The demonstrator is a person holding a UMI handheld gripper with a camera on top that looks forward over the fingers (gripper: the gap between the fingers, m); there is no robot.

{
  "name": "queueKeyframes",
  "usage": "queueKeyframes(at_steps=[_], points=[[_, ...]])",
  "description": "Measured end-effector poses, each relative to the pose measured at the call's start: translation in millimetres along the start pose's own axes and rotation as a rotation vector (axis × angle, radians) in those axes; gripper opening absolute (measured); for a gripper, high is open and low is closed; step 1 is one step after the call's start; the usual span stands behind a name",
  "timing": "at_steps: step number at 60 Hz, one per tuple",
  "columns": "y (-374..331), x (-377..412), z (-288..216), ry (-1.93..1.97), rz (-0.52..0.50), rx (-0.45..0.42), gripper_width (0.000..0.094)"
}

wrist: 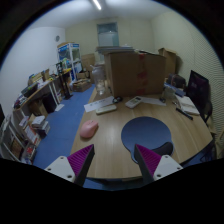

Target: Arrange mouse

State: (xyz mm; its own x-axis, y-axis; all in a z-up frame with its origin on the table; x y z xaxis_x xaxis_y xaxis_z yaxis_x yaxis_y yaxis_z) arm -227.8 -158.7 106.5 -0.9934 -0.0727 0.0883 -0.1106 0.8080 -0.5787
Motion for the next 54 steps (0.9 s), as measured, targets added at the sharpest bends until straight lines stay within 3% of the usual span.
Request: queueKeyframes(at_steps=[9, 22, 31, 41, 49, 50, 54], points=[[5.5, -7.9, -8.8, -0.031, -0.072, 0.014, 0.0828], [75.8, 58.4, 2.1, -0.014, -0.190, 0.016, 0.0829], [133.5, 101.1, 6.2, -0.064, -0.169, 0.006, 0.0826], [179.8, 105.7, 4.6, -0.116, -0.045, -0.017, 0.0822], [203.3, 107.6, -11.3, -0.089, -0.013, -0.036, 0.0806], [206.1, 106.8, -13.3, -0.084, -0.007, -0.036, 0.0837], [218.1, 99.4, -21.0, -0.073, 0.022, -0.033, 0.0628]])
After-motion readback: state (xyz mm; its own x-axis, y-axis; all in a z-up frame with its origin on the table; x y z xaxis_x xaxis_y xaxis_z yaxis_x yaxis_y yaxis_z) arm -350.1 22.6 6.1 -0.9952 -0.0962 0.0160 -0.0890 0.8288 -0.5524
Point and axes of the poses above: the point between the fingertips, and its own axes, seen from behind it with the camera up: x to the left, z down, y forward, the way the camera looks, the point moved 3 cm from there along -y, backward, against the way the camera looks, and after that the axes turned 2 degrees about -x, right-handed, at the moved point
